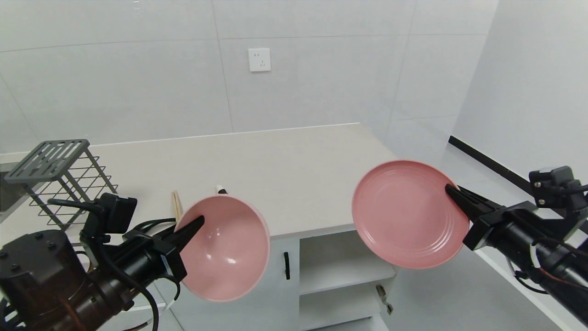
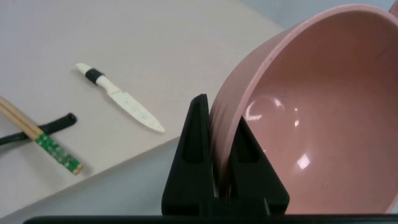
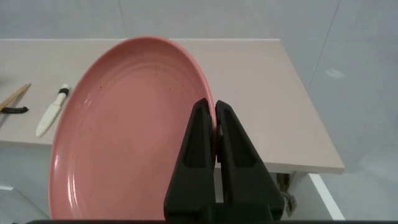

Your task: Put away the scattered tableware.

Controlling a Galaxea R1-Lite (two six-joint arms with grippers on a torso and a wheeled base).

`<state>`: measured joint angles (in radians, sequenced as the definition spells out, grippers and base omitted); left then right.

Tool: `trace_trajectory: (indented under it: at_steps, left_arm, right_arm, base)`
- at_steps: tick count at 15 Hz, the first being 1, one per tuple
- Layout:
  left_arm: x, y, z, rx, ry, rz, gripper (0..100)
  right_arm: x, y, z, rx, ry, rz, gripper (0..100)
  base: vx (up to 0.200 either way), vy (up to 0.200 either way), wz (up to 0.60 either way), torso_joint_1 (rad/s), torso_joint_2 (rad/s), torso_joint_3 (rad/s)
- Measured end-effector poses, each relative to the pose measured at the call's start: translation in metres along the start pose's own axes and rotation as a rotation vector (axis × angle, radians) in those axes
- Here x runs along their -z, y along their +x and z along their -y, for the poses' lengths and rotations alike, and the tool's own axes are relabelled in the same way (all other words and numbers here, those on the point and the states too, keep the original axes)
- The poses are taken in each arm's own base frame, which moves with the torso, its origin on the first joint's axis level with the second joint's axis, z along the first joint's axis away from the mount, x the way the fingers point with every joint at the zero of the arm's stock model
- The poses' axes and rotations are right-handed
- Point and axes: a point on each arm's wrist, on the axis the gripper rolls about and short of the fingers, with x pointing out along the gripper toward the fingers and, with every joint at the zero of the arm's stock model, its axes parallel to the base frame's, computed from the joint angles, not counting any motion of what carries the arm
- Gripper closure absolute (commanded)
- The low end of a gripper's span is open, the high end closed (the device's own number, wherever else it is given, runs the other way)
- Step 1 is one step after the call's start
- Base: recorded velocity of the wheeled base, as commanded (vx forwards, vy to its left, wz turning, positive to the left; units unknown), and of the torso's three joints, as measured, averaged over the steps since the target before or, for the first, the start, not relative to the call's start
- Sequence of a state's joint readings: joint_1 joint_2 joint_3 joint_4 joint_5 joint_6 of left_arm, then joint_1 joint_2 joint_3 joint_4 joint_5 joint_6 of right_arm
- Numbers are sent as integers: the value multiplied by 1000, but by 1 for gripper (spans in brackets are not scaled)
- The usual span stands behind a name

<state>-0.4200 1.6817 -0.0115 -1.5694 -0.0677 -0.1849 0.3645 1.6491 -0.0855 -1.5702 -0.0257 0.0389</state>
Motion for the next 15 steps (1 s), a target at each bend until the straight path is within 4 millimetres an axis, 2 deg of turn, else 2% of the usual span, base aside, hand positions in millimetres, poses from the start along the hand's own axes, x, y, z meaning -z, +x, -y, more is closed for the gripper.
trace_trajectory:
  at_steps: [8, 15]
  left_arm:
    - [17, 7, -2, -21, -3, -89, 100]
    - [9, 3, 0, -12, 0, -50, 100]
  right_arm:
    - [3, -3, -2, -11, -10, -19, 100]
    - [5, -5, -5, -29, -22, -28, 100]
  base:
    - [0, 0, 0, -260, 514, 253]
    - [0, 0, 0, -259, 505, 245]
